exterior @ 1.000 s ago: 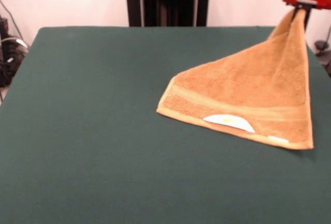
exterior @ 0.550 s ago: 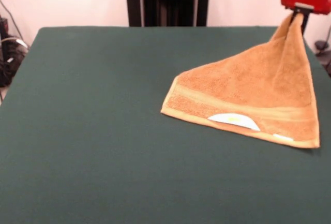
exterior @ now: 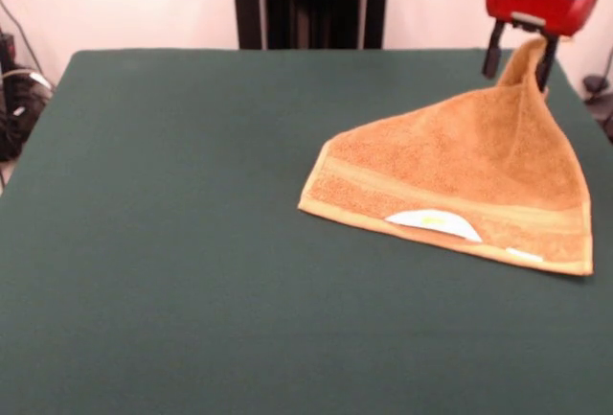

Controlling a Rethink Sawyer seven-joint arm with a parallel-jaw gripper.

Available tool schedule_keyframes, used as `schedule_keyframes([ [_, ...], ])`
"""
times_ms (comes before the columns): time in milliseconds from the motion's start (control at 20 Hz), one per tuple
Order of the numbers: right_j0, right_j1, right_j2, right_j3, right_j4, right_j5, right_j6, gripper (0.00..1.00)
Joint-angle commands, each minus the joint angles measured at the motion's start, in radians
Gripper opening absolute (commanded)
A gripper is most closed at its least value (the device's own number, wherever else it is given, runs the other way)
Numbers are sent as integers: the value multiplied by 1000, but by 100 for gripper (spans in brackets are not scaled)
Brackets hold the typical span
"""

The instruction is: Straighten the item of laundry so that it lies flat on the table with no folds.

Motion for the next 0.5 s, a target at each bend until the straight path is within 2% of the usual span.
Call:
schedule_keyframes([
  [50,25,50,77,29,39,-41,238,100],
  [250,26,12,67,17,51,34,248,100],
  [350,-3,-43,75,18,52,101,233,100],
  [500,-9,-104,-4,-61,6,266,228,100],
])
